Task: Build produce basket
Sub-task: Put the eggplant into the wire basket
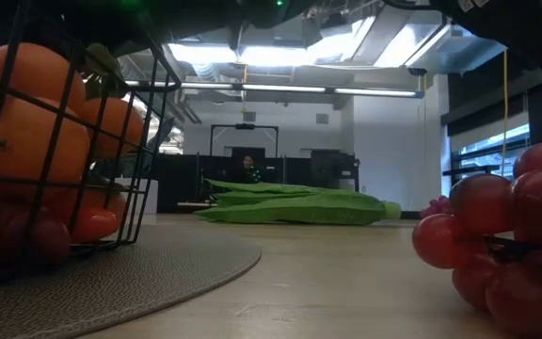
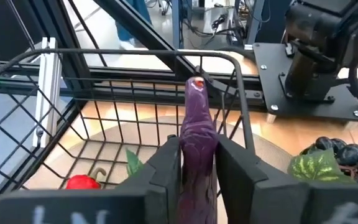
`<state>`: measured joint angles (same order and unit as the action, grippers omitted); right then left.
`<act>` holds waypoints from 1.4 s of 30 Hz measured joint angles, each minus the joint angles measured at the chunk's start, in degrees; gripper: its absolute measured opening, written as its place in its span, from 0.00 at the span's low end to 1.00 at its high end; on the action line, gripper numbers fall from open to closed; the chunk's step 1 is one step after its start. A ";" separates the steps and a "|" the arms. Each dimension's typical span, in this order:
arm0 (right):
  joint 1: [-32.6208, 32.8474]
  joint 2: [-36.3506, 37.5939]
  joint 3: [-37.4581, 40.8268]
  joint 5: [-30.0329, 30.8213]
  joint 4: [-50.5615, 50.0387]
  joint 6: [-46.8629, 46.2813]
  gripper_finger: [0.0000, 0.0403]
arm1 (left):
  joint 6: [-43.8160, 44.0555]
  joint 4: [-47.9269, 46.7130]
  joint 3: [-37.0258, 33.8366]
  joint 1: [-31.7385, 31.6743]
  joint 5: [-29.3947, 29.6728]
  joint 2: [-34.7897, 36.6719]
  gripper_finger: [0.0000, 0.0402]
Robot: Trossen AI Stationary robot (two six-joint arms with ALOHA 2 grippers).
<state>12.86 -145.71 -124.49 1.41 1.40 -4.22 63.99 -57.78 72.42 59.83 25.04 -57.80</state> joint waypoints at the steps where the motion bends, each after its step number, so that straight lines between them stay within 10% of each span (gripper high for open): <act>1: 0.00 0.00 0.00 0.01 0.38 0.00 0.21 | 0.00 -0.02 0.00 0.00 -0.01 0.00 0.45; 25: 1.39 1.45 -0.02 -0.01 1.49 -7.42 0.09 | 0.52 0.02 0.00 -0.01 -0.02 0.00 0.45; 42: 4.12 5.88 -0.33 7.25 -17.86 -7.65 0.05 | 0.52 0.10 0.00 -0.02 0.25 0.02 0.45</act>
<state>16.99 -139.83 -124.81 8.66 -16.46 -11.87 64.51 -57.68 72.42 59.81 25.29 -57.78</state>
